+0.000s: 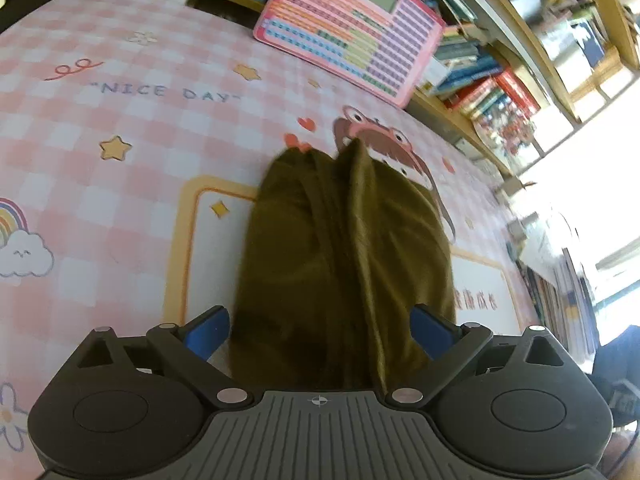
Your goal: Fold clothes
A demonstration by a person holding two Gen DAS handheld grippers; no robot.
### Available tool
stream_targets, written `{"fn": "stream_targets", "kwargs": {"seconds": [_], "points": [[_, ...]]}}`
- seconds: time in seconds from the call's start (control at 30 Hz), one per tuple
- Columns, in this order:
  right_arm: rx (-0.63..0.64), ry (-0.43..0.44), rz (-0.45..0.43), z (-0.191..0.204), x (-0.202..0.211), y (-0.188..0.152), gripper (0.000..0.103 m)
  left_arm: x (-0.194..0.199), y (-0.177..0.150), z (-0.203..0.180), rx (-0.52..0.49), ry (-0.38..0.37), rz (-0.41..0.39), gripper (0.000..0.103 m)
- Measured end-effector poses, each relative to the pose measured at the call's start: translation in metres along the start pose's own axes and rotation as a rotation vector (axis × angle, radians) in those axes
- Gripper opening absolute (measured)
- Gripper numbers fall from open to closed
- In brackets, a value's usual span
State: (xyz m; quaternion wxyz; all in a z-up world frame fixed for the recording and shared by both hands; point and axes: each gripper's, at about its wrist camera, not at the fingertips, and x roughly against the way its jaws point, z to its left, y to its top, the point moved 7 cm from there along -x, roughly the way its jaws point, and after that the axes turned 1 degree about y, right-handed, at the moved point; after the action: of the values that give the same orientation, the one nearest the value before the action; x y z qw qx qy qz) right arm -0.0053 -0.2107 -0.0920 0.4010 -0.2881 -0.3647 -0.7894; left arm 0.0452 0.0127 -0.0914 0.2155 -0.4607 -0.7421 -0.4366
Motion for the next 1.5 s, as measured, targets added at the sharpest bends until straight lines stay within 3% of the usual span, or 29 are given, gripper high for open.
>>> {"fn": "stream_targets", "kwargs": {"seconds": [0.23, 0.3, 0.37, 0.43, 0.5, 0.57, 0.63, 0.7, 0.8, 1.0, 1.1, 1.17, 1.2, 1.33, 1.5], "points": [[-0.001, -0.006, -0.017, 0.008, -0.017, 0.014, 0.064, -0.021, 0.011, 0.009, 0.027, -0.065, 0.03, 0.098], [-0.005, -0.006, -0.027, 0.009, -0.02, 0.018, 0.059, -0.024, 0.013, 0.006, 0.03, -0.076, 0.029, 0.095], [0.004, -0.022, -0.033, 0.012, -0.021, 0.019, 0.049, -0.026, 0.013, 0.004, 0.034, -0.075, 0.031, 0.083], [0.056, -0.043, -0.059, 0.022, -0.015, 0.017, 0.032, -0.025, 0.013, 0.002, 0.024, -0.037, 0.031, 0.053], [0.184, -0.081, -0.106, 0.043, -0.006, 0.012, 0.024, -0.016, 0.015, -0.006, -0.004, -0.028, 0.012, 0.038], [0.288, -0.112, -0.136, 0.061, 0.001, 0.006, 0.023, -0.004, 0.016, -0.027, -0.118, -0.009, -0.025, 0.034], [0.361, -0.134, -0.142, 0.072, 0.004, -0.005, 0.023, 0.004, 0.011, -0.047, -0.241, 0.022, -0.056, 0.034], [0.346, -0.15, -0.106, 0.068, -0.001, -0.012, 0.023, 0.001, 0.003, -0.05, -0.285, 0.048, -0.048, 0.034], [0.227, -0.121, -0.083, 0.05, -0.003, -0.008, 0.027, -0.003, 0.006, -0.034, -0.207, 0.036, -0.031, 0.036], [0.104, -0.091, -0.067, 0.031, -0.01, 0.001, 0.045, -0.013, 0.009, -0.005, -0.07, -0.019, 0.03, 0.06], [0.076, -0.067, -0.041, 0.029, -0.019, 0.003, 0.05, -0.021, 0.003, -0.003, -0.057, -0.027, 0.059, 0.06], [0.064, -0.057, -0.039, 0.03, -0.022, 0.003, 0.048, -0.023, 0.003, -0.005, -0.069, -0.028, 0.052, 0.059], [0.06, -0.052, -0.041, 0.03, -0.023, 0.002, 0.041, -0.023, 0.002, -0.008, -0.083, -0.017, 0.05, 0.057], [0.153, -0.071, -0.072, 0.045, -0.017, -0.002, 0.028, -0.016, -0.001, -0.016, -0.123, -0.008, 0.03, 0.038], [0.256, -0.094, -0.13, 0.064, 0.0, -0.009, 0.025, 0.0, -0.003, -0.033, -0.186, -0.021, -0.005, 0.036]]}}
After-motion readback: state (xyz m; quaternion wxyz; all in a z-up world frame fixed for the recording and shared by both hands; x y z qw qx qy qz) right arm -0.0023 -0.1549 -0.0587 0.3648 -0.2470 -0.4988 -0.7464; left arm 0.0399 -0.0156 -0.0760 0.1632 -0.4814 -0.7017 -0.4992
